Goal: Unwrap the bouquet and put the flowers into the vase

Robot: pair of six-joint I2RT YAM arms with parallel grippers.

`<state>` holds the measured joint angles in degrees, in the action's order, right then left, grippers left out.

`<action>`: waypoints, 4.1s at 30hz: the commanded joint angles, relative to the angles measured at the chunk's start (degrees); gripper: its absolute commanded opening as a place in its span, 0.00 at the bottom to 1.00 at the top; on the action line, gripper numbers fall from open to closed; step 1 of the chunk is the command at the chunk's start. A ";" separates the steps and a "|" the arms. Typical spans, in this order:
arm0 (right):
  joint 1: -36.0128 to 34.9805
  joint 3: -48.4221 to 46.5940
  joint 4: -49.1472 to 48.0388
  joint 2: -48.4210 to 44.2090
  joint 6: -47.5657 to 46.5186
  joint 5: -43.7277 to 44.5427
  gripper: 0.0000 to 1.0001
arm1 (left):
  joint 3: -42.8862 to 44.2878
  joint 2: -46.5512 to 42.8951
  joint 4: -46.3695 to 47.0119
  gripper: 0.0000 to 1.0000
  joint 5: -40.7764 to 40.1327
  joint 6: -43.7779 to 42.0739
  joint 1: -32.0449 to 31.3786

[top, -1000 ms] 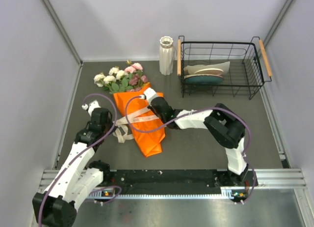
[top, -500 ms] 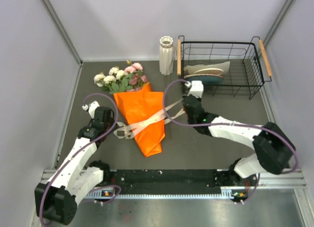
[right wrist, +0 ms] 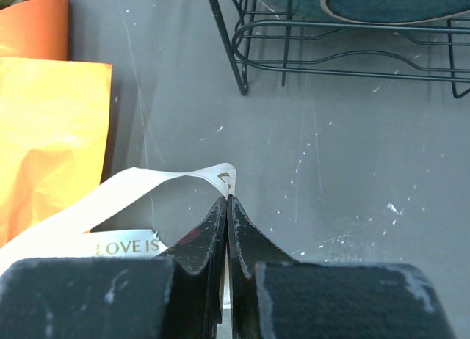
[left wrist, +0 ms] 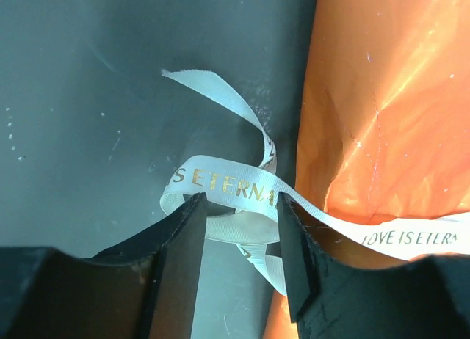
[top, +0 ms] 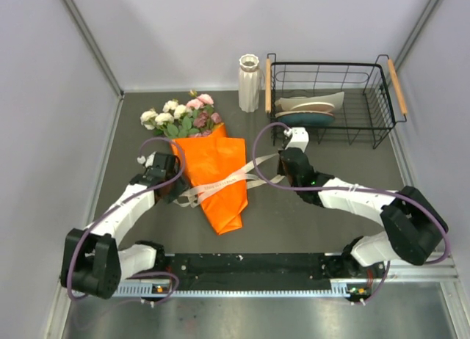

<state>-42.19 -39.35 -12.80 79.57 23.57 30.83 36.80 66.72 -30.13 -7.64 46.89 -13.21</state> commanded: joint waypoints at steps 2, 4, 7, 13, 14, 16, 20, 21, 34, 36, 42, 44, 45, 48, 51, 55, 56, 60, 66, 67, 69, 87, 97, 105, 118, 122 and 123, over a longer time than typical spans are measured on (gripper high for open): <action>0.27 -0.29 -3.11 -2.84 -2.12 -2.53 0.00 | -1.98 -4.75 -3.17 0.50 -6.06 11.72 0.29; 0.36 0.06 -3.55 -3.54 -2.65 -2.27 0.00 | -2.60 -6.06 -5.36 0.52 -8.78 13.75 0.29; 0.27 0.07 -3.73 -3.63 -3.18 -2.35 0.00 | -4.01 -7.30 -6.96 0.56 -9.41 14.45 0.29; 0.27 0.50 -4.60 -3.11 -2.39 -2.79 0.00 | -9.02 -10.81 -5.04 0.65 -8.62 14.54 0.29; 0.27 0.42 -4.61 -2.93 -2.04 -2.97 0.00 | -9.54 -10.56 -3.63 0.65 -9.32 14.28 0.29; 0.27 0.42 -4.43 -3.02 -1.60 -3.06 0.00 | -10.25 -7.85 1.64 0.60 -9.76 13.40 0.64; 0.27 0.86 -3.38 -4.60 -1.25 -1.40 0.00 | -8.06 -0.99 5.34 0.21 -5.37 10.94 3.80; 0.27 1.12 -3.20 -5.47 -0.99 -0.52 0.00 | -7.97 -0.02 6.91 0.14 -5.19 10.68 5.20; 4.13 0.77 9.63 -8.12 7.79 13.12 0.00 | -5.33 -31.02 -12.66 0.00 -23.21 10.40 11.89; 6.84 1.73 10.60 -7.42 9.81 9.98 0.00 | -6.99 -34.53 -13.64 0.00 -22.60 11.20 11.89; 9.85 4.19 7.36 -4.43 7.21 -2.77 0.01 | -12.88 -31.76 -7.67 0.00 -13.29 11.02 11.89; 9.76 3.50 8.39 -2.85 2.72 -4.72 0.14 | -14.03 -29.81 -6.00 0.00 -10.22 11.55 11.89; 9.76 2.45 10.23 -1.45 1.49 -5.16 0.18 | -14.47 -28.33 -4.34 0.00 -9.42 11.73 11.89; 9.50 1.57 8.94 -1.43 -5.08 -12.41 0.48 | -16.49 -26.73 -0.48 0.00 -5.47 12.08 11.89; 7.92 0.52 0.07 -1.35 -12.12 -33.43 0.71 | -17.63 -26.55 0.16 0.00 -3.88 12.26 11.89; 3.00 -6.77 -2.59 6.70 -19.52 -41.80 0.78 | -17.72 -27.51 -1.59 0.00 -5.28 10.94 11.89; 2.04 -8.88 -0.76 9.09 -20.23 -41.99 0.78 | -17.64 -27.87 -1.86 0.00 -5.63 11.02 11.89; -0.25 -14.88 3.92 14.82 -25.14 -45.58 0.77 | -17.46 -29.98 -1.86 0.09 -5.11 10.94 11.89; -2.54 -9.87 0.68 13.33 -32.09 -50.15 0.76 | -16.76 -28.05 0.24 0.30 -0.81 7.78 11.89; -2.80 -9.60 0.41 13.42 -32.62 -50.60 0.76 | -16.06 -27.52 0.42 0.31 -0.19 6.12 11.89; -2.98 -8.73 0.06 13.59 -33.06 -52.17 0.75 | -14.48 -27.08 0.33 0.37 2.45 2.96 11.89; -7.11 -10.48 -4.25 19.13 -36.59 -35.31 0.63 | -1.36 -22.76 -0.20 0.70 18.02 -9.20 11.89; -7.11 -15.14 -2.32 21.42 -32.28 -36.20 0.06 | 3.79 -6.64 5.79 0.81 33.22 -12.18 11.28; -2.73 -6.89 -7.94 8.80 -17.88 -13.80 0.00 | -1.71 -6.92 6.38 0.57 25.06 9.50 12.15; 3.18 -0.46 -6.01 -2.24 -23.30 -30.21 0.57 | -9.10 -20.14 1.30 0.97 5.96 28.67 14.97; -1.39 -2.04 -8.38 3.38 -29.28 -29.78 0.73 | -15.34 -18.12 10.15 0.91 15.07 35.88 20.13; -1.92 -2.83 -8.47 4.09 -29.72 -29.86 0.75 | -16.66 -15.50 15.05 0.86 16.94 37.29 20.94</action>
<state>-41.12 -38.59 -18.15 80.55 -0.01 4.93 24.84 47.29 -22.76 4.08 75.37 4.12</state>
